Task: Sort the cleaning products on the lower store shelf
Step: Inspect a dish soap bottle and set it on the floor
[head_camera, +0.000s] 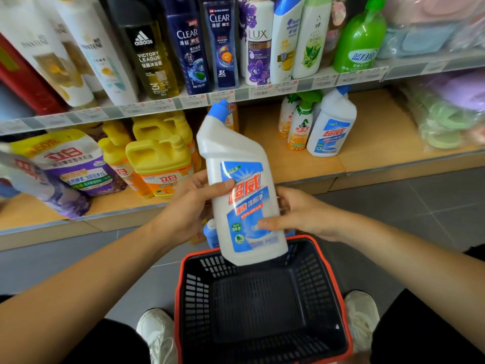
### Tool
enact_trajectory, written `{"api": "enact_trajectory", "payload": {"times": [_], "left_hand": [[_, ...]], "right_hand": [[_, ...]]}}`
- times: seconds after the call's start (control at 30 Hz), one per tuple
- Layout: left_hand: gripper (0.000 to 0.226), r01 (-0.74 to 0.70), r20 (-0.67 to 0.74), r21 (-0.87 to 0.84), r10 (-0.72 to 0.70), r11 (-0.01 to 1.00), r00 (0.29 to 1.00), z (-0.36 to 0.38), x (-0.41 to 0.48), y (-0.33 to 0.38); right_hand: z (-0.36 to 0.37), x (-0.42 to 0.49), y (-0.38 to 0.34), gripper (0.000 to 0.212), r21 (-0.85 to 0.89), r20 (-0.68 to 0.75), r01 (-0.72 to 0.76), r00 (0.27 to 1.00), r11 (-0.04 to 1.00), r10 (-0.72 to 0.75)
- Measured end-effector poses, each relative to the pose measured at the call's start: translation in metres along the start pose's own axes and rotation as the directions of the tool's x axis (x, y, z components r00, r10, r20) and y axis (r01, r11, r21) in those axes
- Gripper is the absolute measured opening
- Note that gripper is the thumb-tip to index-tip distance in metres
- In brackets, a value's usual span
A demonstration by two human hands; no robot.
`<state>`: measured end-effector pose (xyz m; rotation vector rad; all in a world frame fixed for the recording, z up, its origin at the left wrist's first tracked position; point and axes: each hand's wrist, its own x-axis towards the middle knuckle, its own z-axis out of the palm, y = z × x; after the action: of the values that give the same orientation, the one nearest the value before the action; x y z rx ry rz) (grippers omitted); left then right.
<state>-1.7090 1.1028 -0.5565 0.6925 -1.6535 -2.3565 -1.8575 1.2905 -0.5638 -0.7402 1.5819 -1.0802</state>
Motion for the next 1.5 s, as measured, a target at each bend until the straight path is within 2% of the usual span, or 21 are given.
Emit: {"api": "enact_trajectory", "payload": {"times": [0.1,0.27,0.37,0.47,0.57,0.63,0.67,0.77,0.83,0.9,0.97,1.03,1.07,1.13,1.23,1.3,1.37,1.43,1.5], "left_hand": [[0.031,0.024,-0.065,-0.038,-0.026,0.999,0.998,-0.001,0.001,0.0],[0.055,-0.038,-0.094,-0.1,0.028,0.994,0.995,0.004,0.001,0.002],[0.066,-0.124,0.016,-0.028,0.124,0.992,0.992,0.009,-0.004,-0.001],[0.071,-0.115,0.097,0.068,0.108,0.991,0.989,0.009,-0.008,-0.008],[0.064,-0.138,0.152,0.134,0.117,0.981,0.981,0.007,-0.011,-0.009],[0.074,-0.179,0.136,0.183,0.155,0.967,0.978,0.007,-0.009,-0.005],[0.075,-0.199,0.113,0.203,0.179,0.959,0.977,0.008,-0.008,-0.003],[0.058,-0.182,0.054,0.195,0.175,0.964,0.983,0.008,-0.002,0.004],[0.049,-0.162,0.055,0.207,0.153,0.965,0.987,0.009,-0.001,0.006],[0.05,-0.156,0.066,0.236,0.145,0.959,0.987,0.011,-0.003,0.008],[0.058,-0.156,0.092,0.27,0.136,0.95,0.986,0.014,-0.004,0.01],[0.064,-0.16,0.112,0.296,0.132,0.942,0.985,0.015,-0.004,0.012],[0.062,-0.166,0.117,0.305,0.136,0.938,0.984,0.016,-0.003,0.013],[0.06,-0.182,0.128,0.341,0.146,0.922,0.981,0.016,-0.002,0.015],[0.065,-0.234,0.188,0.433,0.166,0.87,0.968,0.014,0.0,0.019],[0.067,-0.27,0.25,0.496,0.162,0.825,0.955,0.013,0.002,0.024],[0.068,-0.332,0.275,0.591,0.204,0.735,0.94,0.012,0.004,0.027],[0.072,-0.402,0.252,0.726,0.328,0.558,0.91,0.01,0.004,0.03],[0.076,-0.45,0.272,0.834,0.473,0.319,0.838,0.009,0.001,0.03]], "right_hand": [[0.007,-0.004,0.005,0.071,0.137,0.03,0.002,1.0,0.991,-0.006],[0.015,-0.007,0.004,0.067,0.377,-0.081,0.054,0.996,0.925,-0.025],[0.021,-0.011,0.0,0.06,0.436,-0.151,0.096,0.988,0.895,-0.032],[0.021,-0.013,-0.004,0.055,0.44,-0.215,0.16,0.974,0.884,-0.069],[0.019,-0.013,-0.007,0.044,0.49,-0.209,0.203,0.971,0.848,-0.112],[0.015,-0.013,-0.009,0.049,0.512,-0.184,0.219,0.973,0.831,-0.142],[0.012,-0.012,-0.009,0.056,0.49,-0.158,0.233,0.971,0.84,-0.177],[0.005,-0.011,-0.009,0.082,0.334,-0.094,0.291,0.957,0.897,-0.276],[0.002,-0.007,-0.007,0.089,0.18,-0.143,0.339,0.938,0.924,-0.316],[0.0,-0.005,-0.008,0.084,-0.008,-0.232,0.371,0.903,0.929,-0.363],[-0.006,-0.003,-0.01,0.073,-0.278,-0.315,0.386,0.828,0.88,-0.463],[-0.015,-0.001,-0.013,0.07,-0.565,-0.337,0.36,0.721,0.742,-0.606],[-0.017,-0.001,-0.015,0.075,-0.644,-0.327,0.345,0.683,0.683,-0.653],[-0.017,0.001,-0.017,0.081,-0.67,-0.275,0.382,0.669,0.637,-0.691],[-0.014,0.001,-0.018,0.075,-0.523,-0.189,0.511,0.711,0.682,-0.678],[-0.015,0.0,-0.019,0.073,-0.453,-0.207,0.528,0.722,0.719,-0.66],[-0.016,-0.001,-0.02,0.074,-0.446,-0.233,0.522,0.716,0.726,-0.658],[-0.016,-0.001,-0.021,0.075,-0.447,-0.25,0.516,0.712,0.731,-0.656],[-0.016,0.0,-0.021,0.075,-0.464,-0.255,0.509,0.707,0.725,-0.659]]}}
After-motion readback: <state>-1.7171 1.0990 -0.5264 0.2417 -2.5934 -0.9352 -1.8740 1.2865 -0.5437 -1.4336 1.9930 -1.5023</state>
